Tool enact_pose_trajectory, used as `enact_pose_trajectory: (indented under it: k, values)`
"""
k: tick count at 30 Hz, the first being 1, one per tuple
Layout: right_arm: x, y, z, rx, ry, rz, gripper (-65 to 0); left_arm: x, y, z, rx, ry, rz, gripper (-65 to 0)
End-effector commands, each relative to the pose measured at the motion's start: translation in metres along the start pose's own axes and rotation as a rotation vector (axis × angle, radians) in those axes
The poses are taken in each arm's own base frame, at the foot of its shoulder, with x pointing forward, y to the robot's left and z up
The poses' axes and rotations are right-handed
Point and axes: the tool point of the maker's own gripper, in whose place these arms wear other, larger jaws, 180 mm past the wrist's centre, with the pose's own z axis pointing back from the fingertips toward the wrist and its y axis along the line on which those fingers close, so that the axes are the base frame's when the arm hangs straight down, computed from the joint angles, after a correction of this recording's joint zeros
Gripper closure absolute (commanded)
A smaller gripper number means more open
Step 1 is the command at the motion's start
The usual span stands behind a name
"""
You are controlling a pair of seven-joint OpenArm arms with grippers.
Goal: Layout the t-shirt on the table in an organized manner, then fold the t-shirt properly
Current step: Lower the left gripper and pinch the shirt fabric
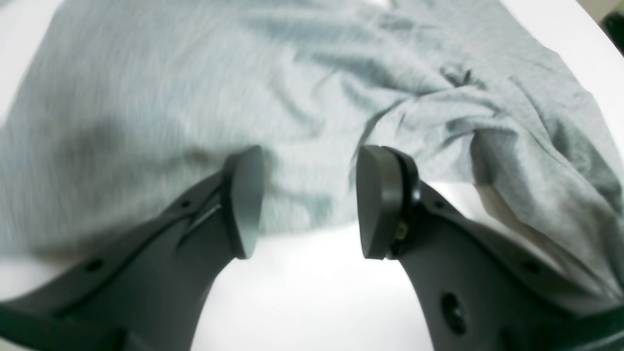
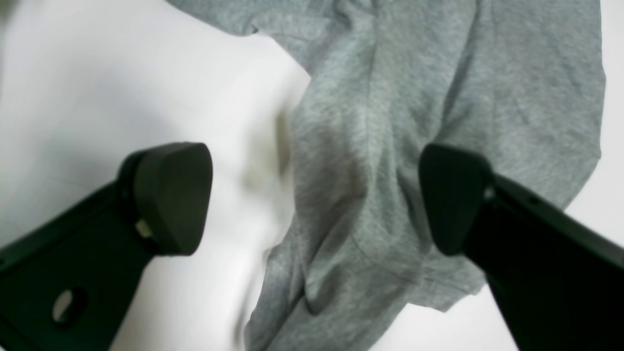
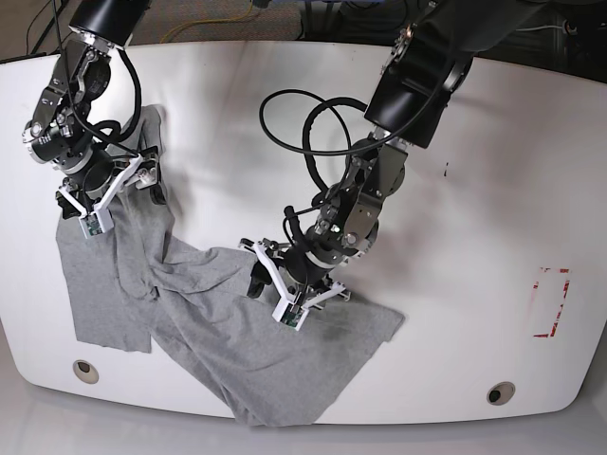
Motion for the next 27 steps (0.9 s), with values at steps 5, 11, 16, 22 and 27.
enact_pose_trajectory:
  k: [5,11,16,22,27]
  values:
    - [0.017,-0.005,0.006,-0.011,-0.054,0.019,-65.0,0.016,0.031,-0.028,0.053,0.023,-0.06,-27.4]
    - [0.017,-0.005,0.006,-0.011,-0.054,0.019,-65.0,0.008,0.059,-0.043,0.095,0.037,-0.031,-27.4]
    - [0.016,-0.006,0.006,-0.013,-0.054,0.018,-65.0,-0.001,0.073,-0.05,0.11,0.074,-0.008,-27.4]
    - [0.017,-0.005,0.006,-0.012,-0.055,0.017,-65.0,-0.026,0.077,-0.052,0.117,0.135,-0.054,-27.5]
    - [0.017,-0.005,0.006,-0.012,-0.055,0.017,-65.0,-0.049,0.085,-0.049,0.137,0.193,-0.045,-27.5]
